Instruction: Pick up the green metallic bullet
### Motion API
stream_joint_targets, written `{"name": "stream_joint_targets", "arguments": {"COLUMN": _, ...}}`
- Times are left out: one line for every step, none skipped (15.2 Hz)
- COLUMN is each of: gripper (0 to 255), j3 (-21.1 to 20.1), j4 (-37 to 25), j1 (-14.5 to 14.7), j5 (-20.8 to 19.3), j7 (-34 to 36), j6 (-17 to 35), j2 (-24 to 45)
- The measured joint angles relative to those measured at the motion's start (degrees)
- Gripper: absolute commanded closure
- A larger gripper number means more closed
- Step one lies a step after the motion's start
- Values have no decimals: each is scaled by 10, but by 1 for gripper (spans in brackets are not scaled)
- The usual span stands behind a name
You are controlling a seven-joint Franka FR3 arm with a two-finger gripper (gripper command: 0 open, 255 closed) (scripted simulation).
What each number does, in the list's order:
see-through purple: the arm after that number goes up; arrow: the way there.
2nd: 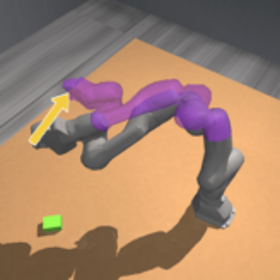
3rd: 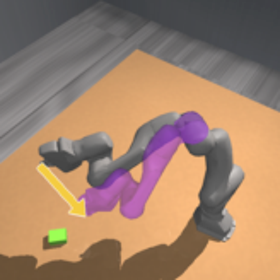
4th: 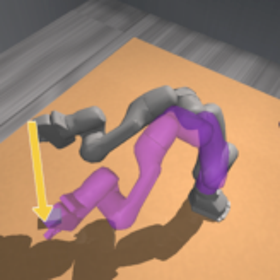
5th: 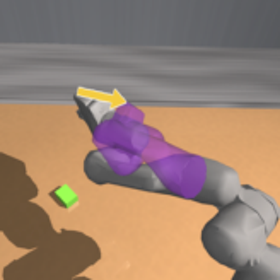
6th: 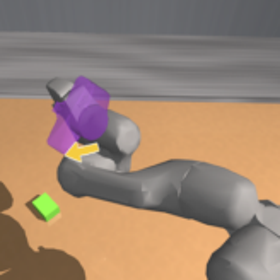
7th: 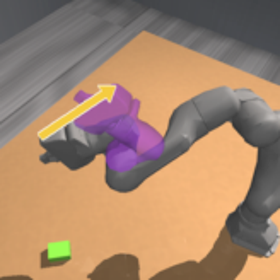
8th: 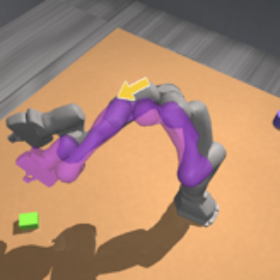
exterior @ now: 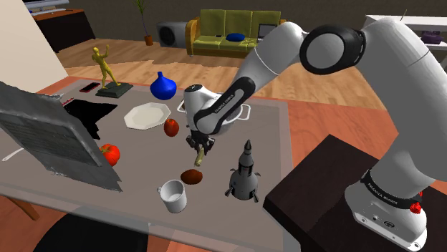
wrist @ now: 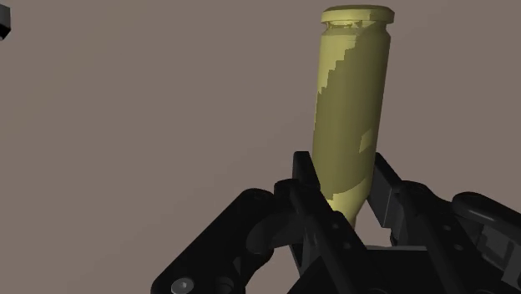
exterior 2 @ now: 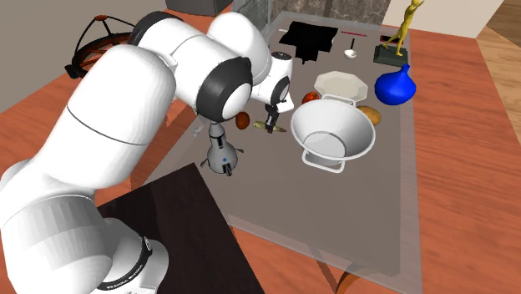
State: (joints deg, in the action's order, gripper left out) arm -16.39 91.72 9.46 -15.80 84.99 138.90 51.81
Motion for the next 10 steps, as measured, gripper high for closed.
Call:
{"name": "stream_joint_targets", "arguments": {"gripper": 255, "j3": -1, "j4": 3, "j1": -1, "j5": 1, "j7": 0, "j6": -3, "j2": -6}}
{"name": "stream_joint_targets", "arguments": {"gripper": 255, "j3": -3, "j4": 7, "j1": -2, "j5": 2, "j7": 0, "j6": -6, "j2": -13}}
{"name": "stream_joint_targets", "arguments": {"gripper": 255, "j3": -5, "j4": 8, "j1": -4, "j5": 4, "j7": -1, "j6": -12, "j2": -19}}
{"name": "stream_joint_targets", "arguments": {"gripper": 255, "j3": -7, "j4": 10, "j1": -5, "j5": 5, "j7": -1, "j6": -16, "j2": -26}}
{"name": "stream_joint_targets", "arguments": {"gripper": 255, "j3": -8, "j4": 13, "j1": -6, "j5": 6, "j7": -2, "j6": -19, "j2": -31}}
{"name": "stream_joint_targets", "arguments": {"gripper": 255, "j3": -10, "j4": 18, "j1": -7, "j5": 8, "j7": -1, "j6": -22, "j2": -39}}
{"name": "stream_joint_targets", "arguments": {"gripper": 255, "j3": -11, "j4": 19, "j1": -8, "j5": 9, "j7": -3, "j6": -25, "j2": -44}}
{"name": "stream_joint_targets", "arguments": {"gripper": 255, "j3": -12, "j4": 20, "j1": -9, "j5": 10, "j7": -3, "j6": -30, "j2": -50}}
{"name": "stream_joint_targets", "arguments": {"gripper": 255, "j3": -14, "j4": 21, "j1": -10, "j5": 12, "j7": -3, "j6": -35, "j2": -56}}
{"name": "stream_joint_targets", "arguments": {"gripper": 255, "j3": -15, "j4": 24, "j1": -11, "j5": 13, "j7": -3, "j6": -37, "j2": -60}}
